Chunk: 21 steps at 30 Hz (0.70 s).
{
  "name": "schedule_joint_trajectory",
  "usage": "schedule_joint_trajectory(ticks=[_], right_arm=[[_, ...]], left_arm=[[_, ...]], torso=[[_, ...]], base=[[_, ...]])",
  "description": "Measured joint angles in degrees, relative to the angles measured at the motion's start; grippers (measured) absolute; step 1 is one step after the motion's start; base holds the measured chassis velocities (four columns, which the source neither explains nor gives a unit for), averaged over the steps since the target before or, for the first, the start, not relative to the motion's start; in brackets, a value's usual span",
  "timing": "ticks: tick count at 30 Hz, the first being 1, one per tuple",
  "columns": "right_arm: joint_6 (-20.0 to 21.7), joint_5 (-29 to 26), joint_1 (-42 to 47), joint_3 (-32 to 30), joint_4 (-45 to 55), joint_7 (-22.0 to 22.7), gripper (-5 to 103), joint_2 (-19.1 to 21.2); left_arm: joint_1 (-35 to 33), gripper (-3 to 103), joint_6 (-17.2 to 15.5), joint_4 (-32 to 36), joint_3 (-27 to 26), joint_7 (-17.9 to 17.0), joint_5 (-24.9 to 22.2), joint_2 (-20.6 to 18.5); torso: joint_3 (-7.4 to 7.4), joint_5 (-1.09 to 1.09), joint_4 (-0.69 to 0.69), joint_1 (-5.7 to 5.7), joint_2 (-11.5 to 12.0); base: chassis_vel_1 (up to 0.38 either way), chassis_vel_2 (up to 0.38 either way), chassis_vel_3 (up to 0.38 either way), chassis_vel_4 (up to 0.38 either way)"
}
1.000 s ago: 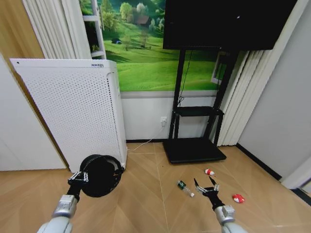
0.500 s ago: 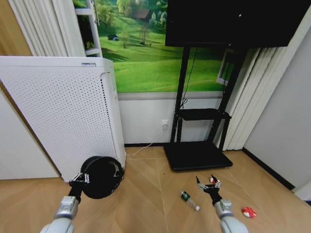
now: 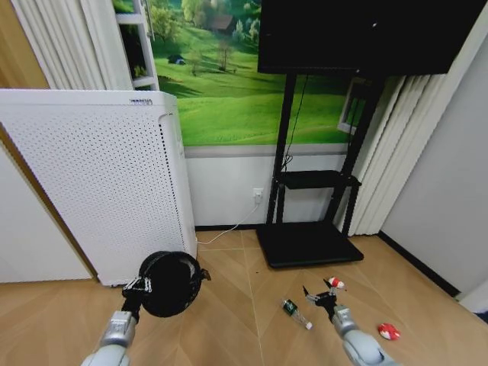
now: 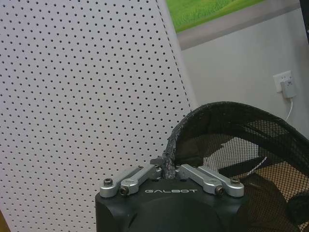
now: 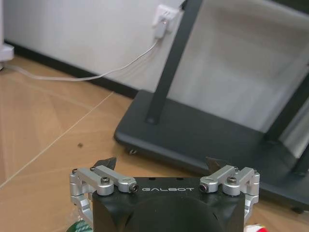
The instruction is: Pick up the trash bin and place the garbage on the floor into it.
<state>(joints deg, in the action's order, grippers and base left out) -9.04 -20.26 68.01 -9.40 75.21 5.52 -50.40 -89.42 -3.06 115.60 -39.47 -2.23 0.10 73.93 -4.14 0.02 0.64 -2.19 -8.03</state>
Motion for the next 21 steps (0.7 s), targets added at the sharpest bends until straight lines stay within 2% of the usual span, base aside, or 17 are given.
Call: schedule_joint_trajectory(ticks=[2, 3, 6, 7, 10, 11, 12, 13, 15, 21], right_arm=[[0.39, -2.83, -5.15, 7.75, -3.8, -0.9, 100, 2.23], [0.39, -2.83, -5.15, 7.75, -3.8, -0.9, 100, 2.23], [0.64, -7.1, -11.67, 18.01, -8.24, -2.14, 100, 3.79], [0.64, -7.1, -11.67, 18.01, -8.24, -2.14, 100, 3.79], [0.66, -9.36, -17.61, 27.29, -12.9, -2.47, 100, 3.99], [0.66, -9.36, -17.61, 27.29, -12.9, -2.47, 100, 3.99], [0.65, -10.19, -19.9, 30.79, -14.32, -2.54, 100, 3.83], [0.65, -10.19, -19.9, 30.79, -14.32, -2.54, 100, 3.83], [0.66, -11.2, -23.15, 35.5, -15.68, -2.51, 100, 3.39], [0.52, -10.88, -27.7, 42.89, -20.15, -2.52, 100, 1.31]], left_arm=[[0.48, 4, -0.08, -0.49, 0.96, -0.36, 0.08, 0.55], [0.48, 4, -0.08, -0.49, 0.96, -0.36, 0.08, 0.55], [0.6, 4, -0.1, -1.49, 2.26, -0.46, 0.43, 1.89], [0.6, 4, -0.1, -1.49, 2.26, -0.46, 0.43, 1.89], [0.72, 4, 0.16, -2.5, 3.29, -0.49, 0.9, 3.03], [0.72, 4, 0.16, -2.5, 3.29, -0.49, 0.9, 3.03], [0.86, 4, 0.16, -2.84, 3.62, -0.5, 1.0, 3.55], [0.86, 4, 0.16, -2.84, 3.62, -0.5, 1.0, 3.55], [1.16, 4, 0.29, -3.47, 4.01, -0.52, 1.22, 4.12], [1.63, 4, 0.84, -4.84, 4.47, -0.54, 1.48, 4.54]], torso=[[0.0, -0.02, 0.0, 0.0, 0.0], [0.0, -0.02, 0.0, 0.0, 0.0], [0.0, -0.03, 0.0, 0.0, 0.0], [0.0, -0.03, 0.0, 0.0, 0.0], [0.0, -0.03, 0.0, 0.0, 0.0], [0.0, -0.03, 0.0, 0.0, 0.0], [0.0, -0.01, 0.01, 0.0, 0.0], [0.0, -0.01, 0.01, 0.0, 0.0], [0.0, -0.02, 0.0, 0.0, 0.0], [0.0, -0.02, -0.02, 0.0, 0.0]], base=[[0.0, 0.0, 0.0, 0.0], [0.0, 0.0, 0.0, 0.0], [0.0, 0.0, 0.0, 0.0], [0.0, 0.0, 0.0, 0.0], [0.0, 0.0, 0.0, 0.0], [0.0, 0.0, 0.0, 0.0], [0.0, 0.0, 0.0, 0.0], [0.0, 0.0, 0.0, 0.0], [0.0, 0.0, 0.0, 0.0], [0.0, 0.0, 0.0, 0.0]])
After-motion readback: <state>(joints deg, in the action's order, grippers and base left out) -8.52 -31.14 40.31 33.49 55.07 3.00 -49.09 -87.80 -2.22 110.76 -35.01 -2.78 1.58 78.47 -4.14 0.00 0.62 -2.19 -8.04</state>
